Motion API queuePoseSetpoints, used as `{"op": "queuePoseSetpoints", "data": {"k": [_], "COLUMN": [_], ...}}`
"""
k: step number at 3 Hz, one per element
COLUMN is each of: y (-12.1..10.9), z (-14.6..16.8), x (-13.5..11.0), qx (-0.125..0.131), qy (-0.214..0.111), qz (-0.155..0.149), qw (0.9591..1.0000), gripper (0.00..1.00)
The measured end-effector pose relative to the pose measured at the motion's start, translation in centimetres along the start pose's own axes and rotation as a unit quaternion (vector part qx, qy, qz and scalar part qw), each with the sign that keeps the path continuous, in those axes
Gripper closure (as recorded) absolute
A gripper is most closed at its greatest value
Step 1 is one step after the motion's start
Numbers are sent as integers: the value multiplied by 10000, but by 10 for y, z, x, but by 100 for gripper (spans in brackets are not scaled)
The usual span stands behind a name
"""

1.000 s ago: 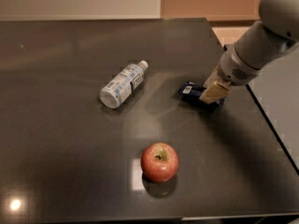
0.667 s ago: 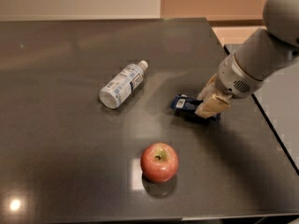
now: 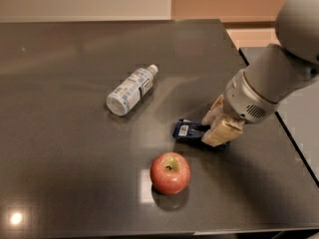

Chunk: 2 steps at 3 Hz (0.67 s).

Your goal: Move rxbar blueberry near apple

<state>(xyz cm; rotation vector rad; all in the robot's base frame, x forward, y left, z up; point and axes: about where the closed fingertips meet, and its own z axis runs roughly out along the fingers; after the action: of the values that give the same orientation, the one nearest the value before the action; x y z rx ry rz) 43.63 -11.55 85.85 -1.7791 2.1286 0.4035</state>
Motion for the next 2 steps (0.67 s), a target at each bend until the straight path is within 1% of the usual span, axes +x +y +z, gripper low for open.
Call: {"op": "queuePoseSetpoints", "data": {"k": [1, 2], "y": [15, 24], "z": [3, 4], "x": [-1, -3], "qx": [-106, -171], "qy": [31, 31], "qz": [-101, -175], "qw": [9999, 9997], "gripper": [83, 59]}}
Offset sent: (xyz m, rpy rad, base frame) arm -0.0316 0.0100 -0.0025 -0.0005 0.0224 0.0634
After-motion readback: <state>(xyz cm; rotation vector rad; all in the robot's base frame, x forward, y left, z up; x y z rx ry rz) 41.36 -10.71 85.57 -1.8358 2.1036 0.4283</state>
